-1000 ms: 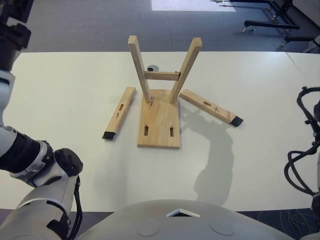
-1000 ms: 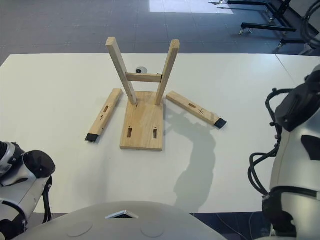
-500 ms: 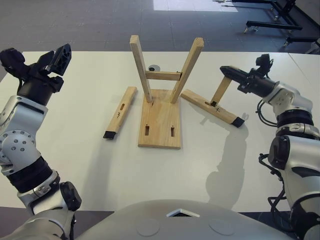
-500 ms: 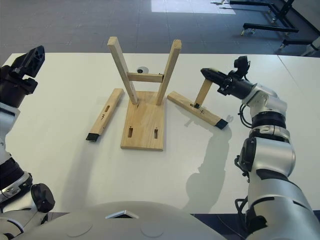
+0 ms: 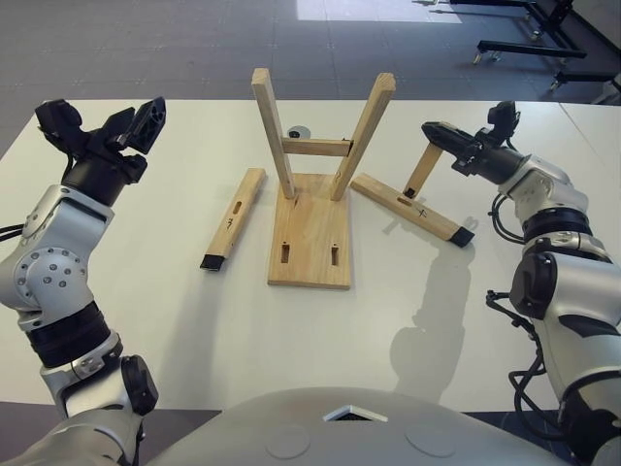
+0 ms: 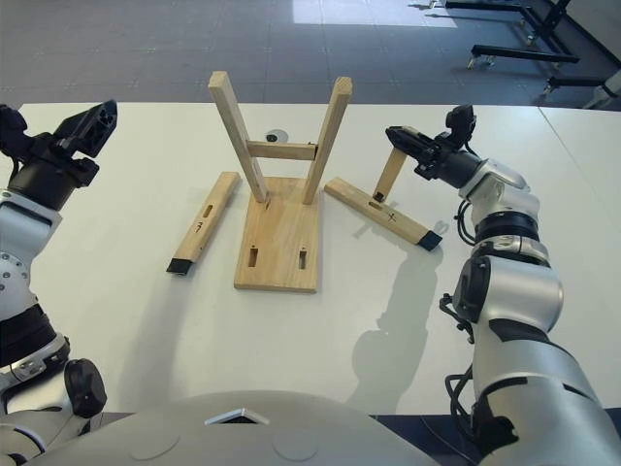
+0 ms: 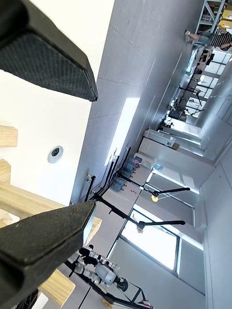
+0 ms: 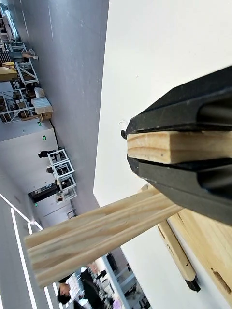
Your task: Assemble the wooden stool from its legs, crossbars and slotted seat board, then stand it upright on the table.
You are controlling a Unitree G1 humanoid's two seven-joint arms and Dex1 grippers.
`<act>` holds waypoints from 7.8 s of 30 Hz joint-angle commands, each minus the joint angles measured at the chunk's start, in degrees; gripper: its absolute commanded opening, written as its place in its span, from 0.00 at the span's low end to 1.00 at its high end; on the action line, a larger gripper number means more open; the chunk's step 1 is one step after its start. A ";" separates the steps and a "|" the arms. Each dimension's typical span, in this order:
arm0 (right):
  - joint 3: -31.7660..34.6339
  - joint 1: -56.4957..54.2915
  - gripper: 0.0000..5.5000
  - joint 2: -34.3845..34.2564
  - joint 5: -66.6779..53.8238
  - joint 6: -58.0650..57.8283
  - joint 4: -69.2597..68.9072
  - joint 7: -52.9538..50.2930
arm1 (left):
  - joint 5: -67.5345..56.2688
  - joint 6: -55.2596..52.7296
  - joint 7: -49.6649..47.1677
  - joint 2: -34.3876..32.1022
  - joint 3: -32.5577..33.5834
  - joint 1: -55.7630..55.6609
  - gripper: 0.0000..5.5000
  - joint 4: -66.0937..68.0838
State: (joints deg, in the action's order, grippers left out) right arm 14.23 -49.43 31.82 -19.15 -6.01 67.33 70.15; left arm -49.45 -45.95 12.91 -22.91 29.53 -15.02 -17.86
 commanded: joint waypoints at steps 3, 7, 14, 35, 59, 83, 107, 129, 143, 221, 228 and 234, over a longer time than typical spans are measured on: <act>-1.43 0.13 0.07 -1.59 3.00 4.11 1.00 -0.38 | 0.15 0.17 -1.14 -0.06 -1.32 1.53 0.69 -1.12; -1.22 0.23 0.07 -2.67 3.62 4.70 2.20 -0.40 | 0.01 -0.02 -1.37 -0.17 -2.09 1.57 0.69 -1.34; -0.98 0.64 0.07 -2.20 4.47 5.00 2.83 -0.47 | 0.12 0.13 -1.28 -0.44 -2.61 2.44 0.69 -1.43; -3.41 7.72 0.07 -3.91 6.90 11.32 1.83 -1.16 | 0.92 0.99 -0.61 -0.44 -4.53 3.53 0.69 -1.52; -5.66 25.12 0.07 -16.24 5.80 18.68 -3.86 -28.90 | 2.86 4.50 -1.57 1.82 -7.13 6.08 0.69 -3.01; -3.59 23.99 0.61 -9.72 3.26 10.19 -9.23 -24.37 | 3.86 6.53 -2.46 2.91 -7.75 8.07 0.69 -3.77; -0.81 24.04 0.61 -3.65 0.20 -1.62 -25.74 -23.08 | 4.00 7.25 -3.03 3.77 -7.79 8.59 0.69 -4.30; 10.28 19.65 0.61 7.37 -17.46 -30.33 -55.82 -24.98 | 3.77 8.73 -4.00 4.32 -6.32 10.73 0.69 -5.43; -3.35 7.45 0.61 -13.75 -1.42 -39.63 -72.23 -72.52 | 4.37 9.45 -4.28 4.71 -7.46 10.52 0.69 -4.69; -7.99 42.33 0.76 6.25 2.14 -30.63 -57.94 -28.59 | 1.48 12.86 -10.34 8.27 1.57 20.01 0.69 -3.13; -12.83 41.19 0.88 3.44 7.73 -23.42 -51.40 -30.60 | 2.14 12.78 -9.80 7.69 0.07 18.72 0.69 -2.02; -12.87 41.44 0.73 4.70 7.13 -23.38 -47.34 -28.40 | 2.71 13.12 -9.16 7.94 -0.17 18.71 0.69 -1.39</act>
State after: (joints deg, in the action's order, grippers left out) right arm 2.67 -9.84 36.15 -13.45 -27.09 17.41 41.15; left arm -47.18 -33.13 3.74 -14.53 29.81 4.09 -19.74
